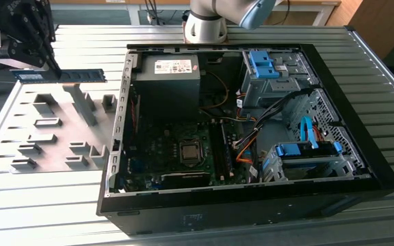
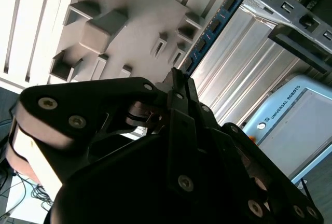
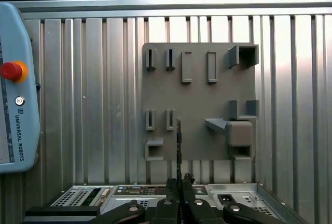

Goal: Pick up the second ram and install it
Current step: 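Pick up the second ram and move it above second insertion slot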

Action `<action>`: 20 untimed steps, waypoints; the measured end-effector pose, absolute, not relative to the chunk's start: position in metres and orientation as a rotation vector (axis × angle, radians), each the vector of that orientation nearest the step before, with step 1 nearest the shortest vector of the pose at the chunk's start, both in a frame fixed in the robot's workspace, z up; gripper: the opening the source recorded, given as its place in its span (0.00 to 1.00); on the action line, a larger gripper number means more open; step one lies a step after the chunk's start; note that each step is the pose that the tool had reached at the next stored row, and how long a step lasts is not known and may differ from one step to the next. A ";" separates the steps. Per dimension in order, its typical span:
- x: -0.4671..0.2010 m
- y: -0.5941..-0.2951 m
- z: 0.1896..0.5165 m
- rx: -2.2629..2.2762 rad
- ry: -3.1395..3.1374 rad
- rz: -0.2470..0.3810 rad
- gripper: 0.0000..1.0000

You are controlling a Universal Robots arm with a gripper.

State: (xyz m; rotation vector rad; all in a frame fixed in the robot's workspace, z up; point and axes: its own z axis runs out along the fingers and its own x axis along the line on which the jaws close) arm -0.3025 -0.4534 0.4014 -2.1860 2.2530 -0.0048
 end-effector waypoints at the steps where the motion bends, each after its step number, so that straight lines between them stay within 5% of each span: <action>1: -0.301 -0.453 0.401 -2.186 2.253 -0.005 0.14; 20: -0.267 -0.453 0.401 -2.186 2.253 -0.005 0.14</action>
